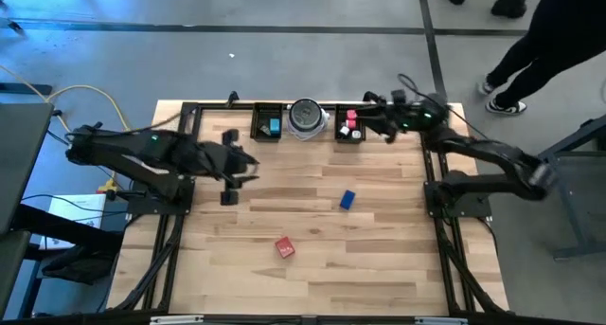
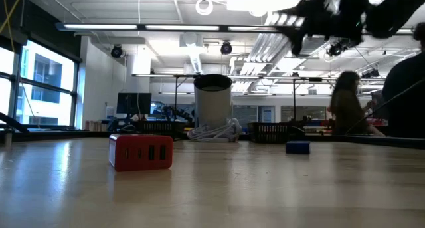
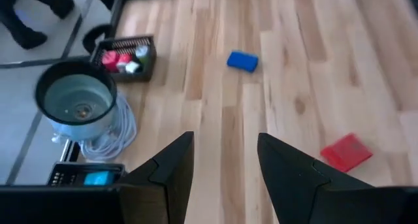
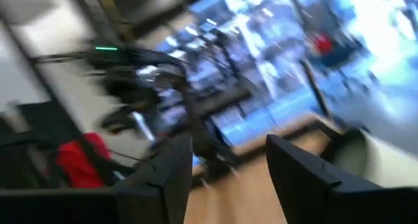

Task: Pick & Place Office items
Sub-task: Put the red charger adapter into the right black basket

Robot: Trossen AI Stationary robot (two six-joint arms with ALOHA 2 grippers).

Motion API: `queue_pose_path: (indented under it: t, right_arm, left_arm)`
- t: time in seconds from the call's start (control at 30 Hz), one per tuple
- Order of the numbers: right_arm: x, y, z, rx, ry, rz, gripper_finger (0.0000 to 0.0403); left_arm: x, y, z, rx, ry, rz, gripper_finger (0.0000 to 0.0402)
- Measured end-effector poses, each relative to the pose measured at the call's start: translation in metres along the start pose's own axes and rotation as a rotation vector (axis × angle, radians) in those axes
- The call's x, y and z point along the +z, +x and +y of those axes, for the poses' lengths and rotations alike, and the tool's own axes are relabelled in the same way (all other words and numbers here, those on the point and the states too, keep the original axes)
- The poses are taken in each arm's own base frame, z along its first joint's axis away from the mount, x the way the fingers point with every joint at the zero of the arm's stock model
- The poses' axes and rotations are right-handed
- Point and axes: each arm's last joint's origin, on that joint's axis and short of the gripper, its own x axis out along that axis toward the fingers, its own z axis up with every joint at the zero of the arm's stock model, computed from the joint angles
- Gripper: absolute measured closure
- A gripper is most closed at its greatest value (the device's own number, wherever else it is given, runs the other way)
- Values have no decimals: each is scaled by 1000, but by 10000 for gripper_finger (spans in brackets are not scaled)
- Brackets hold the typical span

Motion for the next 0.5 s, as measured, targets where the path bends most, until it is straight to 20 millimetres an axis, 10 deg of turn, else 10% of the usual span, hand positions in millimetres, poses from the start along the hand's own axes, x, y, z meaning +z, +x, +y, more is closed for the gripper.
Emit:
queue_pose_path:
  t: [0.2,0.5]
  right_arm:
    - [24,-35,67,127,-146,-61,233]
    - [6,-97,123,40,-256,-43,252]
  left_arm:
    - [-15,-39,12,-71,-80,-163,239]
    - [-52,-51,6,-178,-127,-428,239]
